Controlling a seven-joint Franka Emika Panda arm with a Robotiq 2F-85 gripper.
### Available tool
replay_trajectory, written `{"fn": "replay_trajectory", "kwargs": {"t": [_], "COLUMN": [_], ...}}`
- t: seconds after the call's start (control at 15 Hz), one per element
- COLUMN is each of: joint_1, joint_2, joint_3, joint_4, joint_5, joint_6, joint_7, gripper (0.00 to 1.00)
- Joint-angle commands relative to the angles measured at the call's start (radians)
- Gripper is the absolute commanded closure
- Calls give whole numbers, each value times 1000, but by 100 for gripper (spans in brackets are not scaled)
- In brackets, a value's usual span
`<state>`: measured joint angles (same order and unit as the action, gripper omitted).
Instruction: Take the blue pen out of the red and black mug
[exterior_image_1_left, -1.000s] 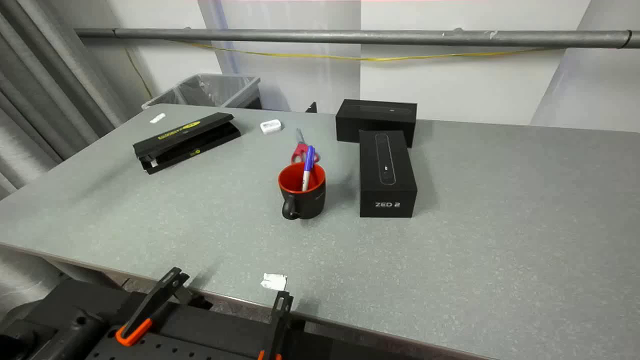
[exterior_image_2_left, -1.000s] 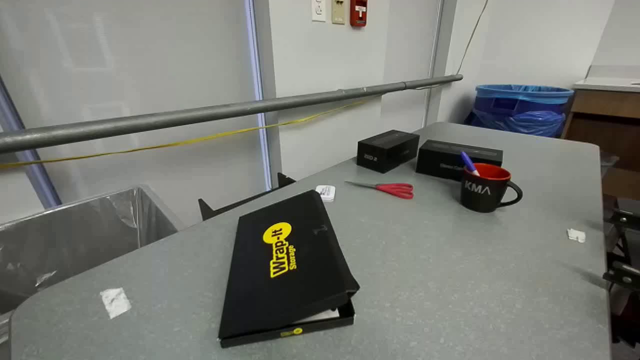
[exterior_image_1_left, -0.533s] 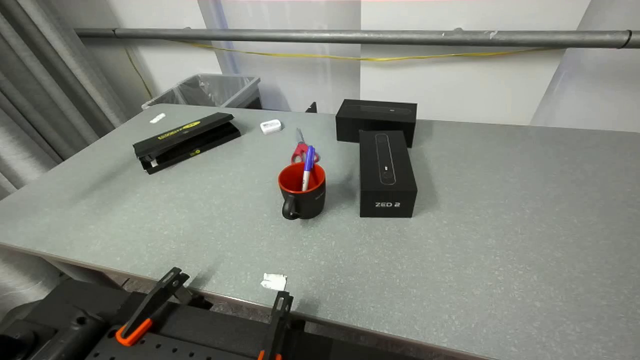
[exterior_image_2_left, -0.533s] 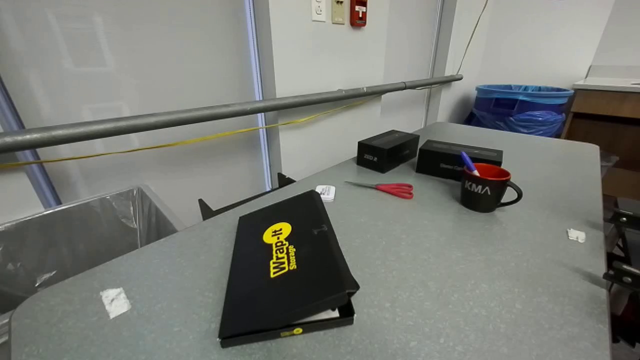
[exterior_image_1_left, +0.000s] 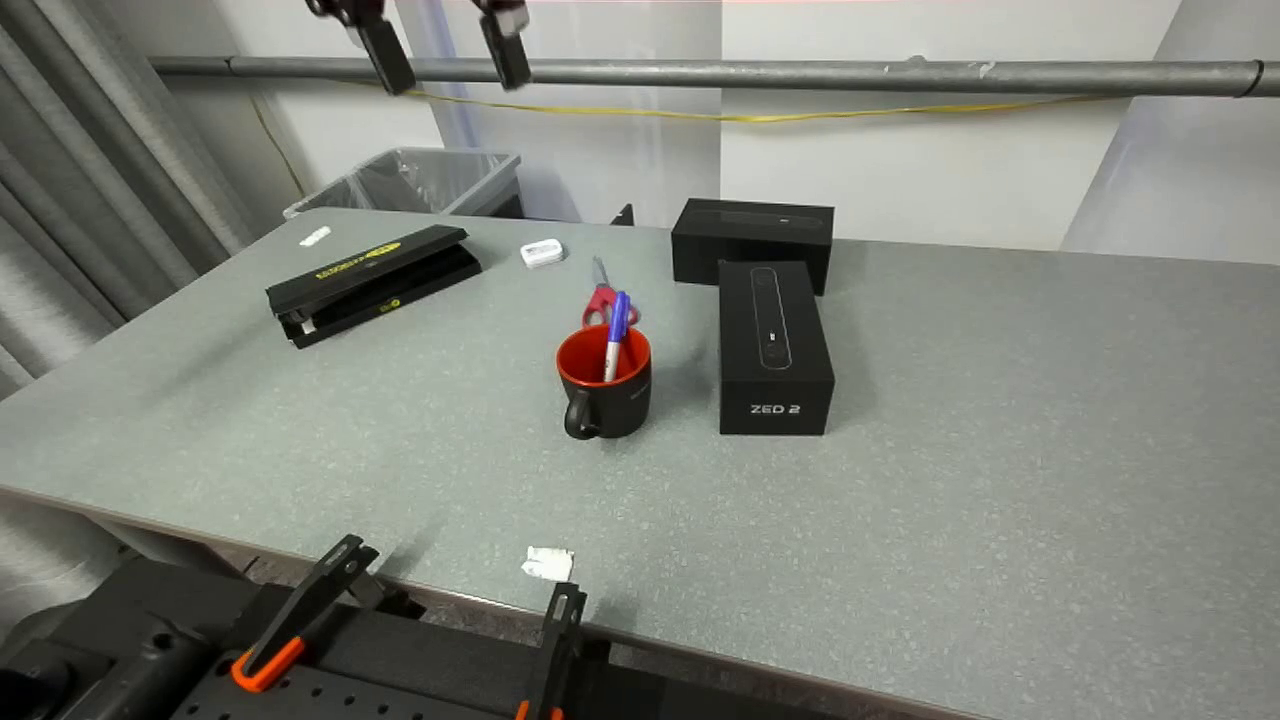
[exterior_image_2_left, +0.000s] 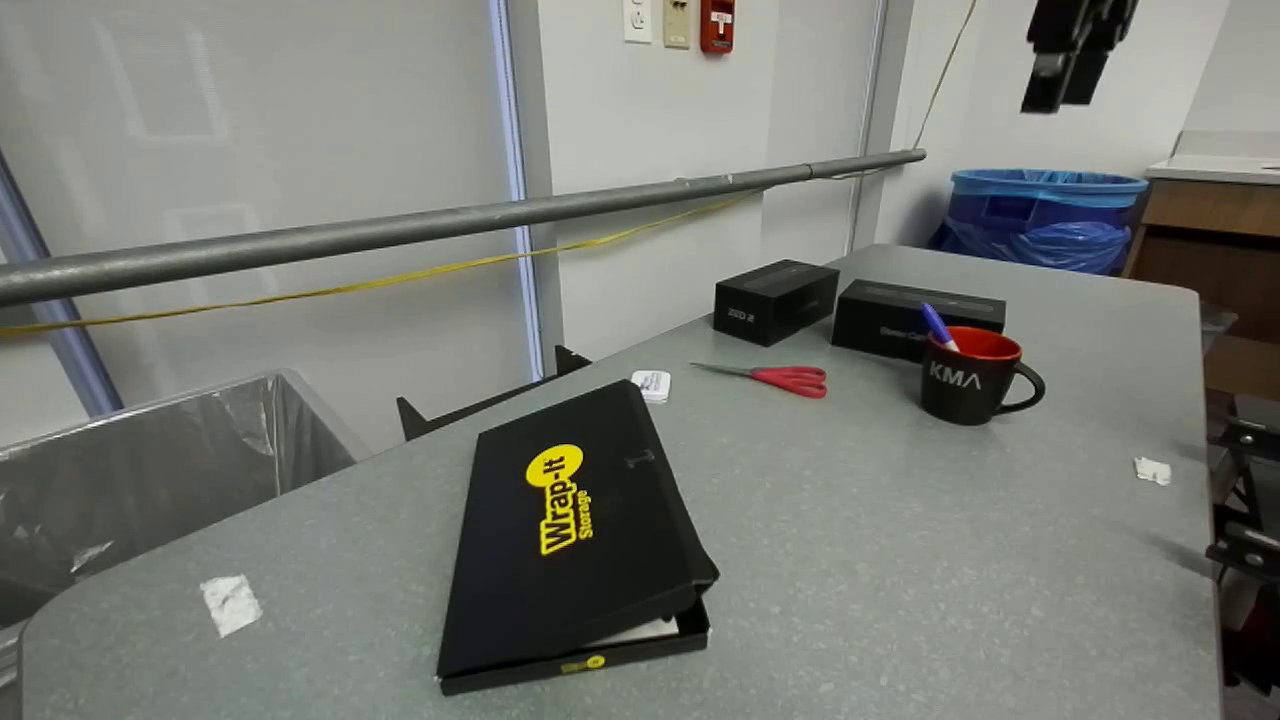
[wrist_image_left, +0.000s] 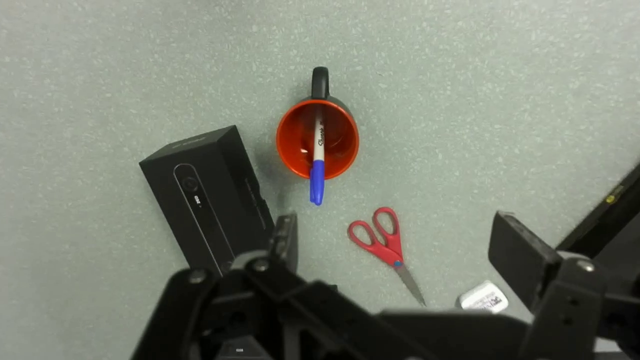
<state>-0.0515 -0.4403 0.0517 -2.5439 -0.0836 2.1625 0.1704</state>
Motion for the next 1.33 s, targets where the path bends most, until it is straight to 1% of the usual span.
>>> {"fn": "replay_trajectory", "kwargs": {"t": [0.0, 0.07, 0.2, 0.27, 0.33, 0.73, 1.0, 1.13, 1.27], "joint_1": [-31, -37, -37, -26, -21, -20, -32, -32, -36], "joint_2": [150, 184, 227, 227, 209, 226, 318, 357, 398], "joint_3": [-3, -4, -11, -22, -23, -26, -28, -37, -47], "joint_4": [-22, -23, -15, -13, -28, -18, 4, 16, 28], "joint_5": [-68, -85, -92, -61, -61, -61, -87, -85, -102], "joint_6": [143, 174, 193, 186, 171, 173, 217, 229, 251], "joint_7": [26, 37, 46, 21, 13, 13, 42, 33, 55], "gripper": [0, 0, 0, 0, 0, 0, 0, 0, 0]}}
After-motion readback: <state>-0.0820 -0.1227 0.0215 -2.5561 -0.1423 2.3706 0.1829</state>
